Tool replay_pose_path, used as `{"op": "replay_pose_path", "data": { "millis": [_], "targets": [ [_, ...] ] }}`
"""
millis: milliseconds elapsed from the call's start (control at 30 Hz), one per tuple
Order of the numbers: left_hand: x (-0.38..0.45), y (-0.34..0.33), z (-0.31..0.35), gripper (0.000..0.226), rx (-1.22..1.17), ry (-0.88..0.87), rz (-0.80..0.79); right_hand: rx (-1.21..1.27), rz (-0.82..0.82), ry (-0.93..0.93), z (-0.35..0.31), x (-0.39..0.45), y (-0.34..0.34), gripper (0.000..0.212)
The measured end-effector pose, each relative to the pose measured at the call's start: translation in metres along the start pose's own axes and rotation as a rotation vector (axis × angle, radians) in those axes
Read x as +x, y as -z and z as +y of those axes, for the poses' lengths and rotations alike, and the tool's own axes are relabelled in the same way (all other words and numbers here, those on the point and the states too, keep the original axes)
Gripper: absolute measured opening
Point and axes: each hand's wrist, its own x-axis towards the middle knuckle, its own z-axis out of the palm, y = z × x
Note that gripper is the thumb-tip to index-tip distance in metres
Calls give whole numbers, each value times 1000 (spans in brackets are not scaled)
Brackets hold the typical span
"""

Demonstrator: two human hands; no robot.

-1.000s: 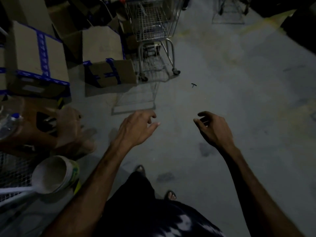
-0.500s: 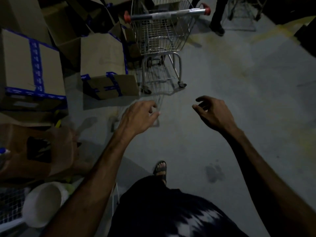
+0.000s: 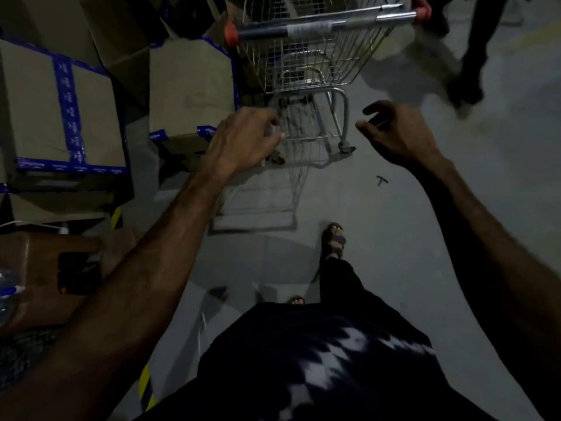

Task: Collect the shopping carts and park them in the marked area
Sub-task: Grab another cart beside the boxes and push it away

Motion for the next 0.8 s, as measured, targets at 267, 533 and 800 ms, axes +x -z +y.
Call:
{"op": "replay_pose_path", "data": {
  "millis": [267, 533, 800],
  "targets": [
    [154, 16, -10, 30, 82, 78, 5, -58, -83, 163, 21, 176, 45, 46],
    [260, 3, -41, 52, 197, 182, 47, -399, -228, 219, 45, 304, 59, 77],
    [287, -30, -86, 81, 157, 193, -196, -473, -477, 193, 80, 340, 35, 103]
  ]
}}
